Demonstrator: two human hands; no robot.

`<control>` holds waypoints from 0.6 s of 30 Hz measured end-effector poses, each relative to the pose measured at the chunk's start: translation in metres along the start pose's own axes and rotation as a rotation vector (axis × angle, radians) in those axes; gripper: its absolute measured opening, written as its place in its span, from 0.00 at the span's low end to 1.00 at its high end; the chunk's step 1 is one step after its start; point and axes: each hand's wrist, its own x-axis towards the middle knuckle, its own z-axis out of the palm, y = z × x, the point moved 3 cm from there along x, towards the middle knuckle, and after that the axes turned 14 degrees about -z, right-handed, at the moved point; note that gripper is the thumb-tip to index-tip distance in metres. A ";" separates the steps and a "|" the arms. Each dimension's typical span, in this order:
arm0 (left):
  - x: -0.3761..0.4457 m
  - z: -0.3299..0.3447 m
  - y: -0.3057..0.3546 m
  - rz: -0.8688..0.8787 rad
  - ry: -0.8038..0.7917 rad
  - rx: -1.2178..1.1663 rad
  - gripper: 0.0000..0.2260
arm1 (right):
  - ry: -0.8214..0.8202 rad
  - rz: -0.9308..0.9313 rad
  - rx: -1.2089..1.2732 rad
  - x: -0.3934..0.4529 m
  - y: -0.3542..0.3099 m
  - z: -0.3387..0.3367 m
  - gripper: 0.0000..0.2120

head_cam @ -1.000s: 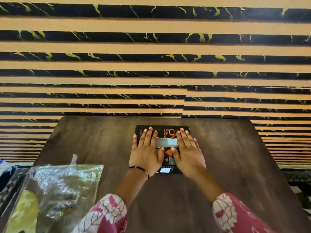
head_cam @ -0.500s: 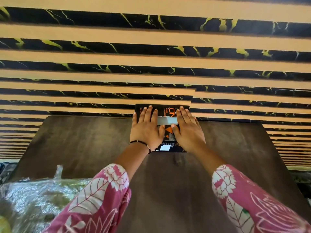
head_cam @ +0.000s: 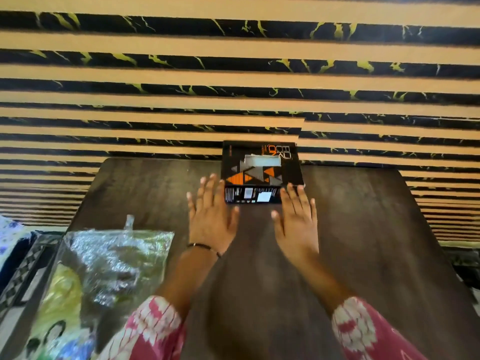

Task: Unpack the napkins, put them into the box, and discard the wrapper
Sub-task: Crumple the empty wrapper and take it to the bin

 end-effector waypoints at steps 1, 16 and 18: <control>-0.025 -0.002 -0.018 -0.050 -0.014 0.011 0.30 | -0.021 0.000 0.037 -0.026 -0.009 0.008 0.30; -0.179 0.018 -0.070 -0.558 -0.534 0.124 0.33 | -0.118 0.242 0.195 -0.218 -0.056 0.030 0.29; -0.186 0.025 -0.043 -0.425 -0.596 0.044 0.31 | -0.135 0.290 0.232 -0.226 -0.057 0.024 0.28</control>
